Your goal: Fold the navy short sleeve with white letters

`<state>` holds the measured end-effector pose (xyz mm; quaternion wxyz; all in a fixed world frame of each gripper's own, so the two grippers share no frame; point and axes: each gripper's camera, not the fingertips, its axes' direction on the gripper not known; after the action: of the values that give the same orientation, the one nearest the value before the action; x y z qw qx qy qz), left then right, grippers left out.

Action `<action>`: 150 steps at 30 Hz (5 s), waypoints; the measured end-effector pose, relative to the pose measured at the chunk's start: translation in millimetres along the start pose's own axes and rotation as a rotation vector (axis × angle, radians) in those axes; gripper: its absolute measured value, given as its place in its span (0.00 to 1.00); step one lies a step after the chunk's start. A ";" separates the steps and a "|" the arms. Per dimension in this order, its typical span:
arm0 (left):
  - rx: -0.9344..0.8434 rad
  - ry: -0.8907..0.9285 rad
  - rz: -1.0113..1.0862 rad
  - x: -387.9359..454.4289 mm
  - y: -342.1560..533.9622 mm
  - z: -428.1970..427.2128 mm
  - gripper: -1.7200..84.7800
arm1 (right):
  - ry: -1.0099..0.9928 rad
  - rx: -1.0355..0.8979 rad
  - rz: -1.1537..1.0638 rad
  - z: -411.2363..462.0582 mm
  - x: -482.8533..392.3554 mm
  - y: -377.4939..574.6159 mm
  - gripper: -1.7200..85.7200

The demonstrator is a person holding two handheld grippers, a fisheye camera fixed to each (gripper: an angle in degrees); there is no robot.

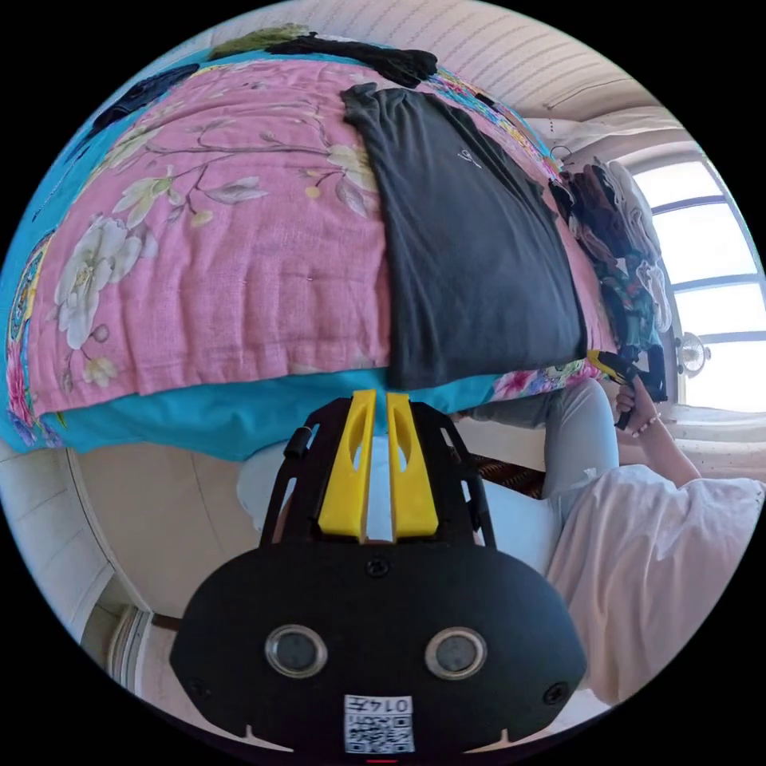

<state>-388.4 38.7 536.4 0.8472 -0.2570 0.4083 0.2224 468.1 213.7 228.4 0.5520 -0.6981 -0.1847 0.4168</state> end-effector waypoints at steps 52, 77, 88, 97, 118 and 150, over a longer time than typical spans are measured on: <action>0.181 -0.134 0.133 20.8 18.3 48.0 0.01 | 0.284 0.006 -0.215 3.8 -31.7 62.9 0.02; 0.193 -0.150 0.012 11.4 18.5 92.5 0.08 | 0.357 0.149 -0.253 11.6 -61.1 126.8 0.03; 0.566 -0.098 0.278 49.7 80.0 49.2 0.08 | 0.420 0.553 -0.630 0.1 -150.9 224.9 0.09; 0.820 -0.138 0.558 129.5 70.2 67.2 0.20 | 0.471 0.875 -0.957 21.2 -220.5 296.4 0.15; 0.570 0.061 0.836 227.2 -307.3 180.8 0.14 | 0.809 0.653 -0.872 189.4 -245.1 38.9 0.13; 0.217 -0.031 0.906 417.7 -653.2 315.5 0.13 | 0.637 0.317 -0.507 220.8 -148.1 -196.5 0.12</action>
<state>414.3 -199.1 534.1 0.6927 0.0408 0.4875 0.5300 247.8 306.9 456.7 0.7666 -0.6312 -0.1043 0.0552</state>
